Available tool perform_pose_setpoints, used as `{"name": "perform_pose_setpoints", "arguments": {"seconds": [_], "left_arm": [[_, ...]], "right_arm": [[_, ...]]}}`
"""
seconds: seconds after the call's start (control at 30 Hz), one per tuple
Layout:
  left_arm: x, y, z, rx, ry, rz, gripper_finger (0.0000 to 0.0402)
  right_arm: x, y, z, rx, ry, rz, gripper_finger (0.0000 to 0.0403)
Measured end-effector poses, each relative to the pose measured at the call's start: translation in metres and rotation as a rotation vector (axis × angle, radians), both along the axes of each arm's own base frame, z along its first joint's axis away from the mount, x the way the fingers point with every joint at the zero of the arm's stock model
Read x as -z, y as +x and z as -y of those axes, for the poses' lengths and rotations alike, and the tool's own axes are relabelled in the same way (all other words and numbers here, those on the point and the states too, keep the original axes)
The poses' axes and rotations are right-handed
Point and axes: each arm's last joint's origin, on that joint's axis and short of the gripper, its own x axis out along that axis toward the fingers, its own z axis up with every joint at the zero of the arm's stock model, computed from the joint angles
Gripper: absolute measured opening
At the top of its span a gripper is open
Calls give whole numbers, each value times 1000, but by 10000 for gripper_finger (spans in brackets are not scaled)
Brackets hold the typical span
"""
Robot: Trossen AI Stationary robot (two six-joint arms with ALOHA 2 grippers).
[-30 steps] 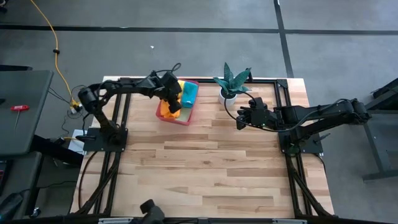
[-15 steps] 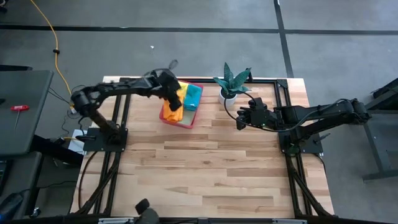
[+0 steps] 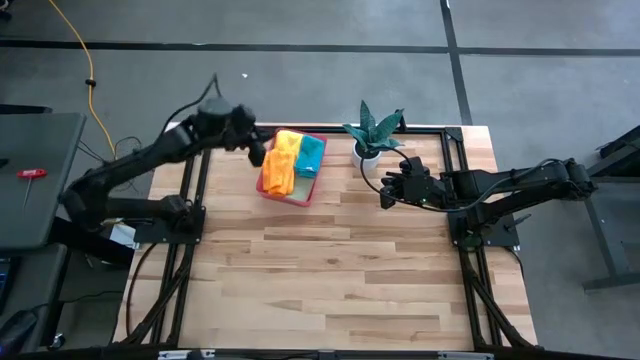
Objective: Fold microfiber towels
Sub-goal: Return to Home Position
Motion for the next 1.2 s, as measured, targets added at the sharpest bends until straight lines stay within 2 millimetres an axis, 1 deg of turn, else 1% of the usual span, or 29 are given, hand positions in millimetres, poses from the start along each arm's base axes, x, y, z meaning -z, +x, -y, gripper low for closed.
{"name": "perform_pose_setpoints", "arguments": {"seconds": [0.1,0.2,0.3,0.37,0.43,0.5,0.6,0.7,0.83,1.0,1.07,1.2], "left_arm": [[-6,-1,33,53,12,135,0],[-1,1,68,110,2,283,0],[14,3,103,202,-29,427,0],[28,4,124,248,-54,484,0],[40,2,141,259,-58,508,0],[46,-2,152,259,-38,506,0],[48,-10,155,261,8,486,0],[45,-20,150,264,17,487,0],[49,-33,145,264,9,449,0],[72,-45,144,331,-28,494,0],[85,-49,145,335,-48,501,0],[105,-55,145,323,-59,509,0]], "right_arm": [[0,0,0,-1,0,0,0],[0,0,-1,-8,4,0,0],[0,0,-1,-28,4,-6,0],[0,1,-1,-42,0,-9,0],[0,1,-1,-46,1,-11,0],[0,1,-2,-52,5,-10,0],[-1,2,-2,-80,5,-10,0],[-3,4,-3,-131,3,4,0],[-9,10,-6,-250,-18,51,0],[-16,15,-9,-405,-73,96,0],[-16,15,-10,-462,-83,87,0],[-12,13,-12,-538,-50,49,0]]}}
